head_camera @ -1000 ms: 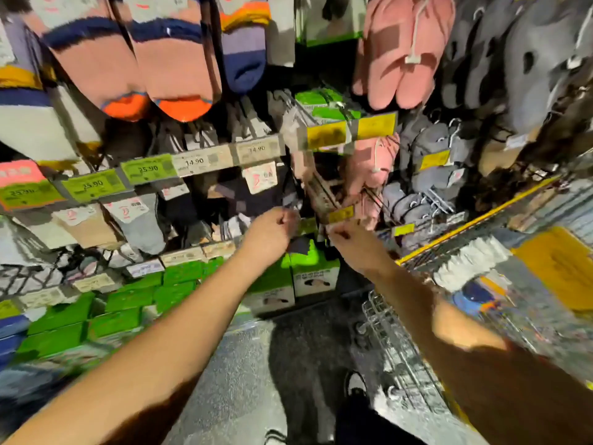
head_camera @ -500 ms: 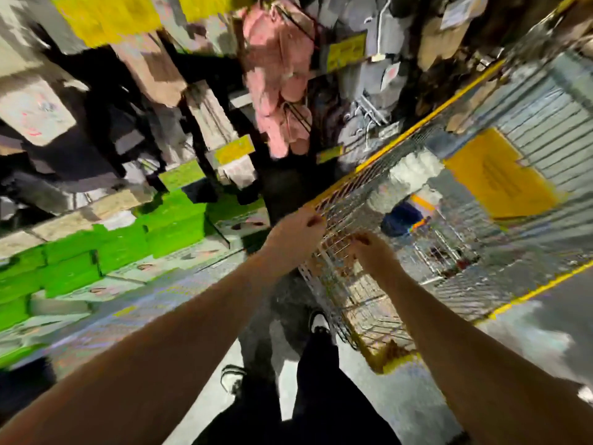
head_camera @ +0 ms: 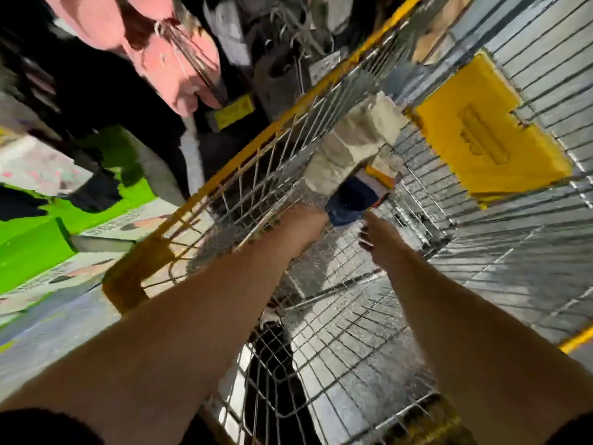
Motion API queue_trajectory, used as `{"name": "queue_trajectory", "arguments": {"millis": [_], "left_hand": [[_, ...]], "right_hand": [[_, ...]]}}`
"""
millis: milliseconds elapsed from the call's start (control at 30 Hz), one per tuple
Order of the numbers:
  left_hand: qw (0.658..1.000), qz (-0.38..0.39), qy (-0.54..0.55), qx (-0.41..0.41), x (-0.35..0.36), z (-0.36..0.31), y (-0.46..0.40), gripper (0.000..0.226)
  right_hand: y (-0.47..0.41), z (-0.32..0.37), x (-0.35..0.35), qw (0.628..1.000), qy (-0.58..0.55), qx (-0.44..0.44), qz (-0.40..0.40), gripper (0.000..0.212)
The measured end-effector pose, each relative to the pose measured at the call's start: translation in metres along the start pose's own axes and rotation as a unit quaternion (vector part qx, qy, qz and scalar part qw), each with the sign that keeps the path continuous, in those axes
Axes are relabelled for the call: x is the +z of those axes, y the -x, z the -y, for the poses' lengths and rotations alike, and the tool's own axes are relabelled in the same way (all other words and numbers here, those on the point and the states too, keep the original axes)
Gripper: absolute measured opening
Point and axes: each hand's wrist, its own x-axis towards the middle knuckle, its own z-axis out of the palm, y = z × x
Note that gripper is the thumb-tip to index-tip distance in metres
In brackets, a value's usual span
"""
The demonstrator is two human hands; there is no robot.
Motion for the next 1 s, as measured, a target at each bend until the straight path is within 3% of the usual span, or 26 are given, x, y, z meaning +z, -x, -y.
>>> {"name": "queue_trajectory", "arguments": {"millis": [133, 267, 367, 467, 567, 633, 700, 733, 800, 867, 933, 1000], "left_hand": [[0.998, 0.009, 0.055, -0.033, 0.042, 0.015, -0.099, 0.072], [0.996, -0.024, 0.08, 0.0, 0.053, -0.001, -0.104, 0.064], [0.98, -0.072, 0.183, 0.013, 0.06, -0.003, -0.112, 0.084], [0.966, -0.057, 0.254, 0.011, 0.067, -0.006, -0.12, 0.061], [0.966, -0.056, 0.254, 0.01, 0.065, -0.011, -0.124, 0.063], [0.964, -0.017, 0.267, -0.004, 0.064, -0.02, -0.115, 0.051], [0.97, 0.007, 0.245, 0.003, 0.067, -0.026, -0.114, 0.05], [0.978, 0.01, 0.204, 0.04, 0.061, -0.034, -0.096, 0.051], [0.982, 0.013, 0.177, 0.068, 0.061, -0.034, -0.086, 0.046], [0.978, -0.007, 0.205, 0.034, 0.064, -0.026, -0.112, 0.033], [0.976, -0.022, 0.218, 0.005, 0.063, -0.021, -0.119, 0.019], [0.971, -0.011, 0.239, 0.002, 0.067, -0.021, -0.116, 0.015]], "right_hand": [[-0.044, 0.004, 0.0, 0.995, -0.101, 0.025, 0.007, 0.047], [-0.084, 0.009, -0.001, 0.984, -0.173, 0.012, 0.026, 0.031], [-0.098, 0.015, 0.005, 0.981, -0.188, 0.007, 0.036, 0.034], [-0.109, 0.017, 0.009, 0.984, -0.173, 0.039, 0.005, 0.044], [-0.113, 0.017, 0.005, 0.983, -0.173, 0.043, 0.039, 0.044], [-0.113, 0.016, 0.002, 0.975, -0.218, 0.043, 0.021, 0.042], [-0.227, -0.023, -0.007, 0.968, -0.234, 0.061, 0.062, 0.051], [-0.289, -0.047, -0.014, 0.973, -0.214, 0.07, 0.049, 0.066], [-0.335, -0.074, -0.014, 0.955, -0.265, 0.028, 0.131, 0.081], [-0.237, -0.049, -0.007, 0.928, -0.322, -0.021, 0.186, 0.067], [-0.102, 0.008, 0.0, 0.942, -0.291, 0.034, 0.164, 0.065], [-0.113, -0.002, 0.002, 0.92, -0.362, 0.016, 0.15, 0.068]]}}
